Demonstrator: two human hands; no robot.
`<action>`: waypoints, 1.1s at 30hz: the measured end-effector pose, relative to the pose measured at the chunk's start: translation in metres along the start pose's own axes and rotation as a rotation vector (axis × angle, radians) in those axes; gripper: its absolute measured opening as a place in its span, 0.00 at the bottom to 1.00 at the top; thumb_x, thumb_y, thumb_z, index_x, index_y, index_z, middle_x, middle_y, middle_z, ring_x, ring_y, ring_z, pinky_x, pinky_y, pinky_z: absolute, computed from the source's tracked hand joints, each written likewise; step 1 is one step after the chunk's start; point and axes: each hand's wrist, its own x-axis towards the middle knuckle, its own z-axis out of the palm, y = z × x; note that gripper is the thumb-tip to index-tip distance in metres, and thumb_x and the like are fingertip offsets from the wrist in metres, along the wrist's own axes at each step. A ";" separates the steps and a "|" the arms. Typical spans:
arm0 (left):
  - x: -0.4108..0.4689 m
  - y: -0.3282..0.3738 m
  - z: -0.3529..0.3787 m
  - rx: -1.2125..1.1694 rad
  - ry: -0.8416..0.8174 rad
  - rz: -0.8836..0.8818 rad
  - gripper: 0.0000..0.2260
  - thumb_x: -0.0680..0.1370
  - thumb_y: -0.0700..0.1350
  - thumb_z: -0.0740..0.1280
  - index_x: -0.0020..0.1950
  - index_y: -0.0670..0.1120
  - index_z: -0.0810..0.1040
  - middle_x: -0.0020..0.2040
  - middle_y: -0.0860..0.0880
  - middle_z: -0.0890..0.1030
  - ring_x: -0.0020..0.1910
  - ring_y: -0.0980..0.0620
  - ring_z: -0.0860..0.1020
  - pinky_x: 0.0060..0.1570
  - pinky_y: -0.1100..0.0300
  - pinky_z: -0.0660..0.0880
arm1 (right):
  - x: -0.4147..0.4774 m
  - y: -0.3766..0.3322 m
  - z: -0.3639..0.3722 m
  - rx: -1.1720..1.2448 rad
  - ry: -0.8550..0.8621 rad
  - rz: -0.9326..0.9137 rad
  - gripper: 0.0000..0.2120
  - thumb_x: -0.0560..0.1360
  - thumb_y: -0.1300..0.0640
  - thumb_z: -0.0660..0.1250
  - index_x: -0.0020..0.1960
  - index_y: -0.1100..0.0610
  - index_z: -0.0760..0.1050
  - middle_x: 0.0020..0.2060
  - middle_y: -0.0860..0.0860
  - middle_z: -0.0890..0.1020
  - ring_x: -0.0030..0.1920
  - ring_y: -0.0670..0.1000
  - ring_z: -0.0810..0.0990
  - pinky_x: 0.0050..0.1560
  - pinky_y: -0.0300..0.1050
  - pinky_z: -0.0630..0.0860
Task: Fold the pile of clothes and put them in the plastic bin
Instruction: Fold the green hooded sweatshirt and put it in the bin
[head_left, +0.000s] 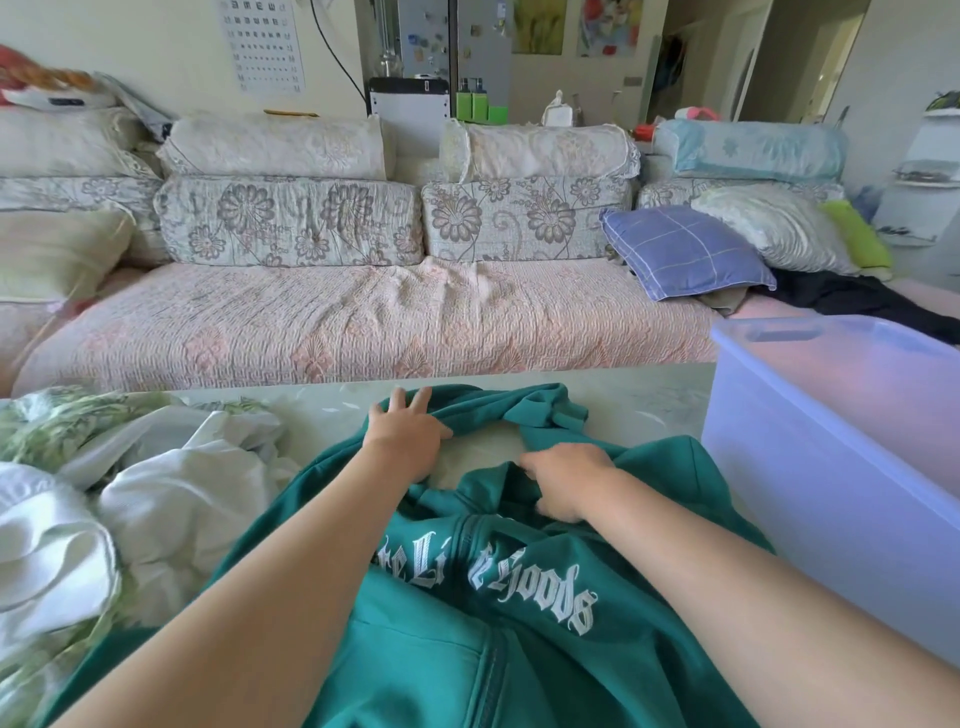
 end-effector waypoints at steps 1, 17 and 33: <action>0.007 -0.001 0.004 -0.001 -0.078 -0.012 0.30 0.79 0.37 0.58 0.76 0.62 0.62 0.80 0.45 0.49 0.76 0.38 0.53 0.71 0.41 0.62 | 0.005 -0.001 -0.002 0.022 0.008 -0.003 0.13 0.75 0.56 0.65 0.60 0.51 0.74 0.54 0.53 0.79 0.57 0.59 0.78 0.46 0.48 0.74; -0.024 -0.134 -0.010 0.123 -0.378 -0.809 0.15 0.76 0.46 0.60 0.60 0.46 0.79 0.54 0.47 0.78 0.51 0.47 0.78 0.43 0.58 0.74 | 0.067 -0.024 -0.041 0.785 0.418 0.065 0.15 0.78 0.63 0.56 0.61 0.50 0.69 0.48 0.51 0.79 0.47 0.55 0.78 0.43 0.50 0.75; 0.038 0.030 0.011 -0.257 -0.114 0.144 0.22 0.77 0.36 0.60 0.70 0.51 0.74 0.63 0.45 0.78 0.60 0.44 0.77 0.58 0.52 0.76 | 0.026 0.079 0.014 0.076 0.313 0.110 0.36 0.77 0.65 0.59 0.78 0.38 0.56 0.58 0.52 0.74 0.60 0.58 0.76 0.54 0.50 0.72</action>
